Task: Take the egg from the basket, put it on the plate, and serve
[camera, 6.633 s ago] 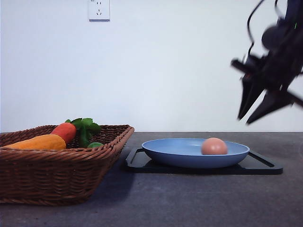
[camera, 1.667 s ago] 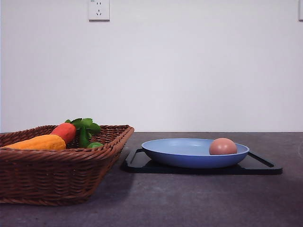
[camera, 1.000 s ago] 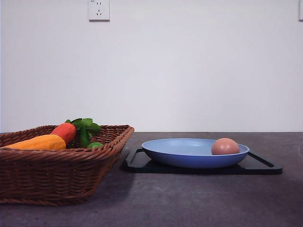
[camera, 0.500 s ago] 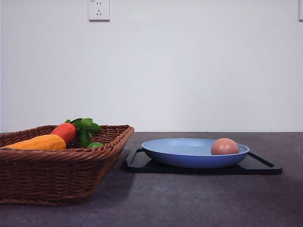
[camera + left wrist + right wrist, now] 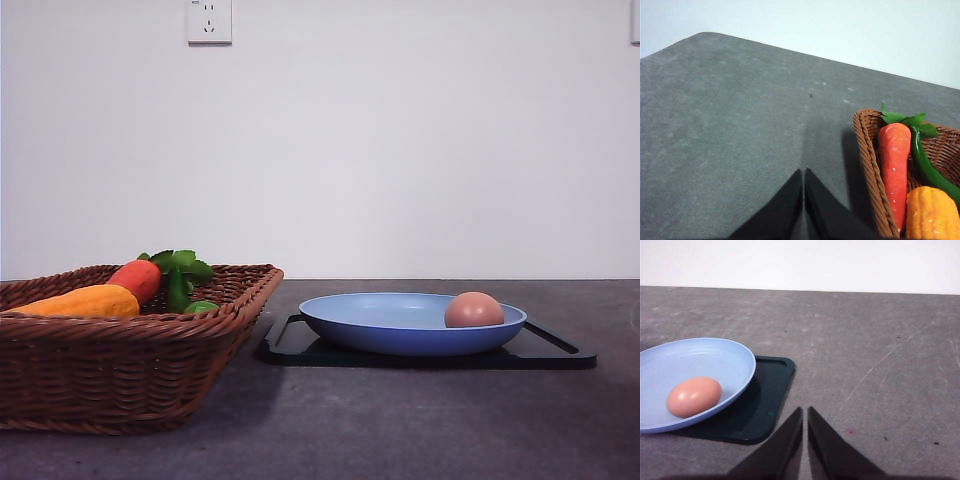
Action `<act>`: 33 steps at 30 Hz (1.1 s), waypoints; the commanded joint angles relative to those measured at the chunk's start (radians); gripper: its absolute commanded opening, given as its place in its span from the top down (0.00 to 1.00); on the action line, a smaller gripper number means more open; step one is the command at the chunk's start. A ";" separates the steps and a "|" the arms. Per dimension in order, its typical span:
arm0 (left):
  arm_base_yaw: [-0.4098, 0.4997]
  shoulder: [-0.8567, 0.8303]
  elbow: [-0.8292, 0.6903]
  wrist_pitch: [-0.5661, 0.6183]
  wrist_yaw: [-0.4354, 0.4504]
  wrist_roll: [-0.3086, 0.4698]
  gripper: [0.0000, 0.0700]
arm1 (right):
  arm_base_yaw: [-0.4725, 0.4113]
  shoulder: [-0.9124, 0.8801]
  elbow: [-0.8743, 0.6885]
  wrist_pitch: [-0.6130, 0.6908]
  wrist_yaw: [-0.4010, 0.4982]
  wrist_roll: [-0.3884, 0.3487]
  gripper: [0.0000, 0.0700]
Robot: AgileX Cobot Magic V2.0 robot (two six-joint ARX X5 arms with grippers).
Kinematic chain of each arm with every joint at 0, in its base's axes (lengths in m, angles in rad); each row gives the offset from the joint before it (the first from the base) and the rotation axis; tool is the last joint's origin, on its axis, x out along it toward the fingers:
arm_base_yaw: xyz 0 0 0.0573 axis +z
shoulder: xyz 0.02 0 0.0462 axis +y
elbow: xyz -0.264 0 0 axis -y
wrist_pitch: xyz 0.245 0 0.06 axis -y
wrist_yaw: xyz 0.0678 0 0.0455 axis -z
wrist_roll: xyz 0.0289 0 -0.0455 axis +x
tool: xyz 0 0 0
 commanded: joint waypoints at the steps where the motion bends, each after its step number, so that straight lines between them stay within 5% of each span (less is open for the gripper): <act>1: 0.000 -0.002 -0.028 -0.005 0.002 -0.008 1.00 | -0.001 -0.002 -0.006 0.000 0.001 0.014 1.00; 33: 0.000 -0.002 -0.028 -0.005 0.002 -0.008 1.00 | -0.001 -0.002 -0.006 0.000 0.001 0.014 1.00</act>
